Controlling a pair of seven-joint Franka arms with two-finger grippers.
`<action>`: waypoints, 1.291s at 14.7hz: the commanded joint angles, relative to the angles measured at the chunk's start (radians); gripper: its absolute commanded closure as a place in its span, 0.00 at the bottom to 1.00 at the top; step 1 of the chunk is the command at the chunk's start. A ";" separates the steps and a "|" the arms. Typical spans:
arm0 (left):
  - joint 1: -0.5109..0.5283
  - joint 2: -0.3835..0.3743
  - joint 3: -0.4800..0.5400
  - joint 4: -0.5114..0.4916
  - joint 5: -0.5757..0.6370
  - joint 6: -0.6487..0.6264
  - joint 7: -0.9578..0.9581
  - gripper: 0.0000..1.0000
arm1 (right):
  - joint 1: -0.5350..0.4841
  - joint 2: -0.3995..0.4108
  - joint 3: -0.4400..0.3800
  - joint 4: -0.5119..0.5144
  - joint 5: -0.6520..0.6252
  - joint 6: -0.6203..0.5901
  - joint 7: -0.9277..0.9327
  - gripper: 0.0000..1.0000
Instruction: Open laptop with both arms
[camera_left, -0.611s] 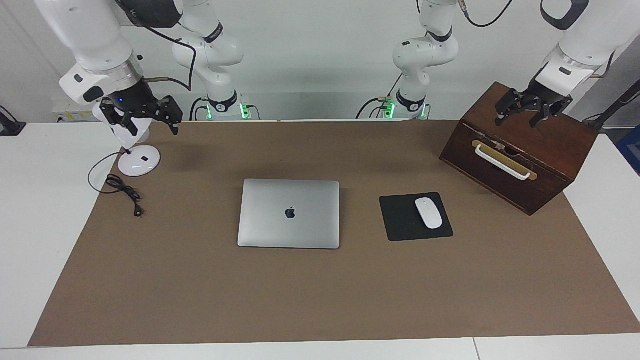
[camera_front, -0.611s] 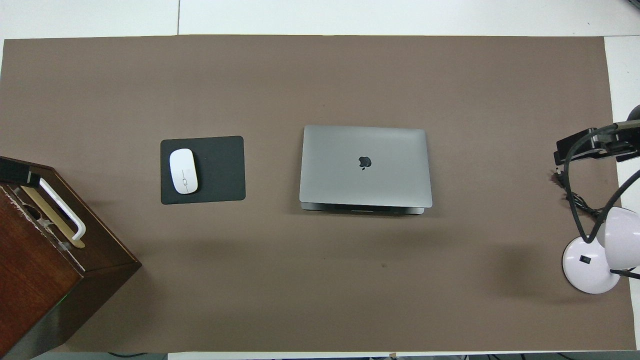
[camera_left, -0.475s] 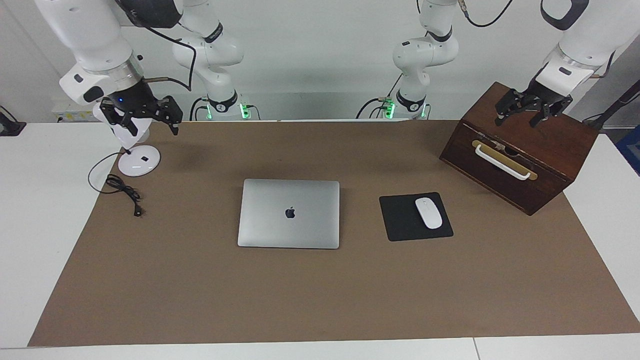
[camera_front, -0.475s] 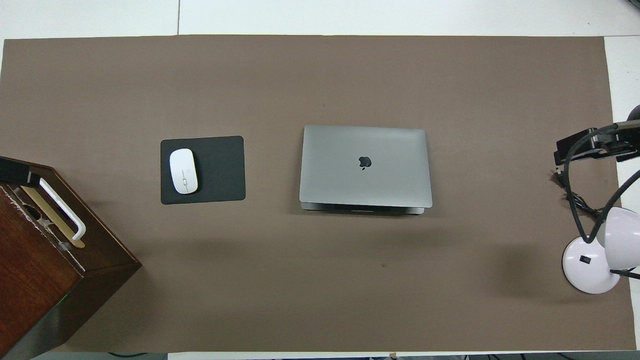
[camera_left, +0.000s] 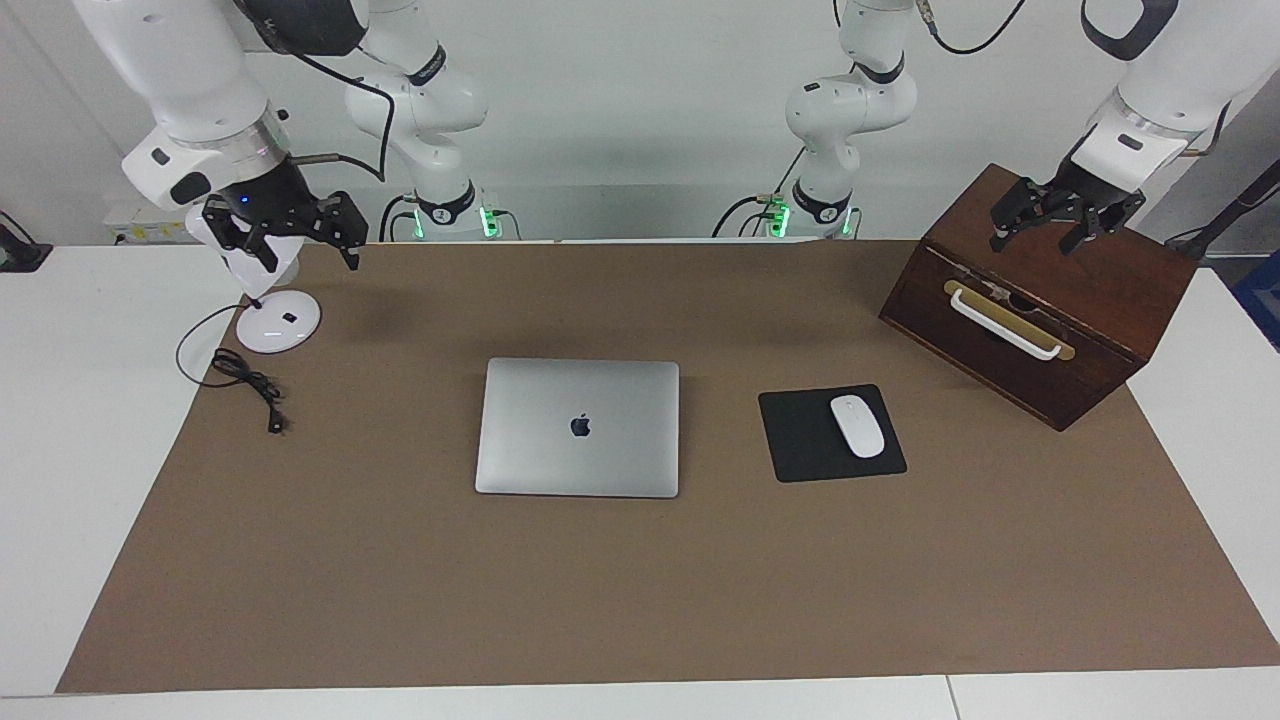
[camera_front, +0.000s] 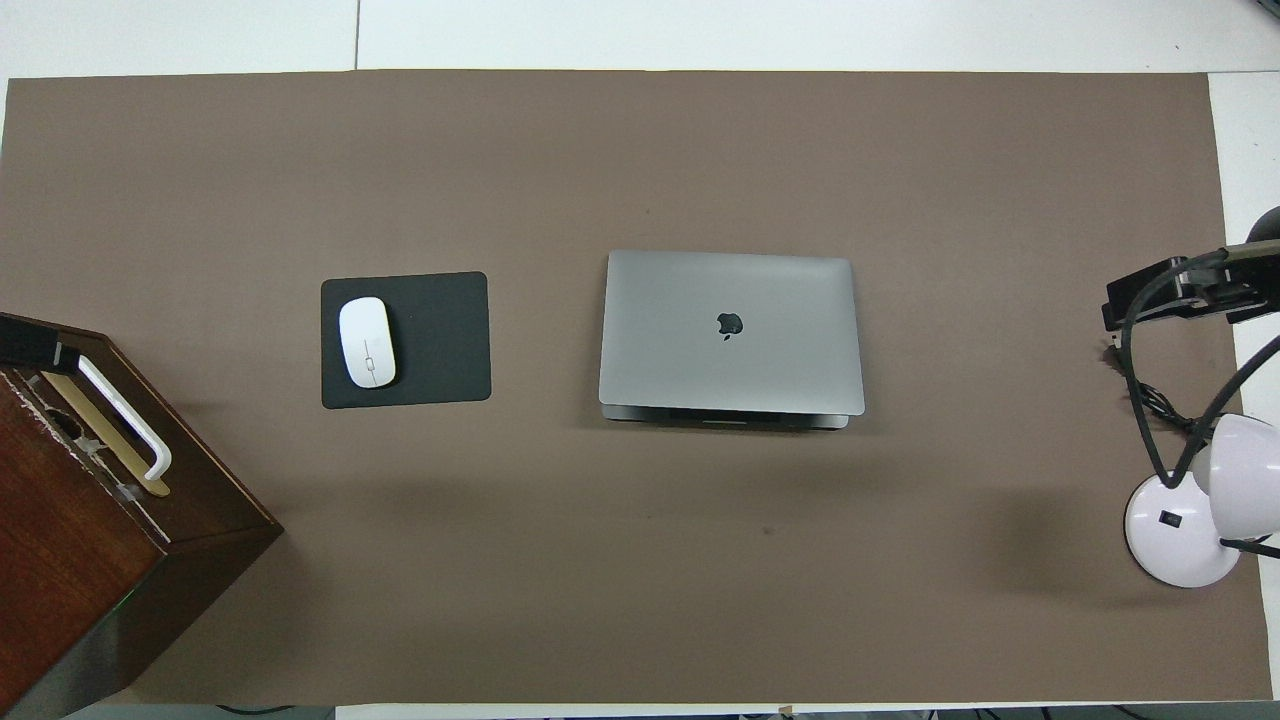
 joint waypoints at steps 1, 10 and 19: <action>0.006 -0.005 -0.008 0.020 0.024 -0.028 -0.009 0.00 | 0.001 -0.004 0.029 -0.003 0.002 0.012 -0.019 0.00; -0.011 -0.026 -0.018 0.000 0.022 0.067 -0.256 0.53 | -0.001 -0.016 0.057 -0.030 0.005 -0.003 -0.117 0.57; -0.041 -0.034 -0.025 -0.010 0.010 0.051 -0.228 1.00 | 0.056 -0.125 0.065 -0.257 0.084 0.121 -0.053 0.85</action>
